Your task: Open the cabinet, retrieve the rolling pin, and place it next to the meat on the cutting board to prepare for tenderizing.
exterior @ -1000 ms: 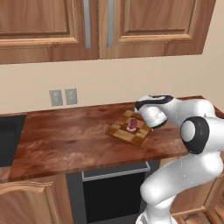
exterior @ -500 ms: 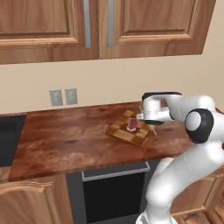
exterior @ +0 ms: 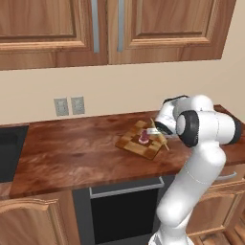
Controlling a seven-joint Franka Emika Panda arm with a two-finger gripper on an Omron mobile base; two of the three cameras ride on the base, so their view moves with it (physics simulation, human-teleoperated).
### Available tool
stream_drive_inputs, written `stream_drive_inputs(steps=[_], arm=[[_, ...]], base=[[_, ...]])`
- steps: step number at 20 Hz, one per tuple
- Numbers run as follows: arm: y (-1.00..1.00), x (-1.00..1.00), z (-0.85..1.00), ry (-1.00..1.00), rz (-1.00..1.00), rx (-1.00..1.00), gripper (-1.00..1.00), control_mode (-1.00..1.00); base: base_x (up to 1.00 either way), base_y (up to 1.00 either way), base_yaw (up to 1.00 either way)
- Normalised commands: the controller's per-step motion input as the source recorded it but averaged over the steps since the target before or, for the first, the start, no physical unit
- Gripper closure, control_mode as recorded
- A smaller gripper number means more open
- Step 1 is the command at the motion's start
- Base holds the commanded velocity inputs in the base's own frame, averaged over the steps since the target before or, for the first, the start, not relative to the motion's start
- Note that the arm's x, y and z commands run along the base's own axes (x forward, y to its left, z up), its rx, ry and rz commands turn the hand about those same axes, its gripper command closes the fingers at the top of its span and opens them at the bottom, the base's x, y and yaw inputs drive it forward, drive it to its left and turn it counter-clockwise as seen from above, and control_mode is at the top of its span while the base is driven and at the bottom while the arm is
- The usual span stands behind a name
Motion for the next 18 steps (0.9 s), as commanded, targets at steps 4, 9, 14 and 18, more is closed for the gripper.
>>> stream_drive_inputs(steps=[4, 9, 14, 18], arm=[[-0.30, 0.23, -0.01, 0.00, 0.04, 0.00, 1.00, -1.00], [-0.27, 0.26, 0.00, 0.00, 0.05, 0.00, 1.00, -1.00], [-0.08, 0.36, 0.00, 0.00, 0.05, 0.00, 1.00, -1.00], [-0.13, 0.31, 0.00, 0.00, 0.05, 0.00, 1.00, -1.00]], base=[[0.00, 0.00, 0.00], [0.00, 0.00, 0.00], [0.00, 0.00, 0.00], [0.00, 0.00, 0.00]])
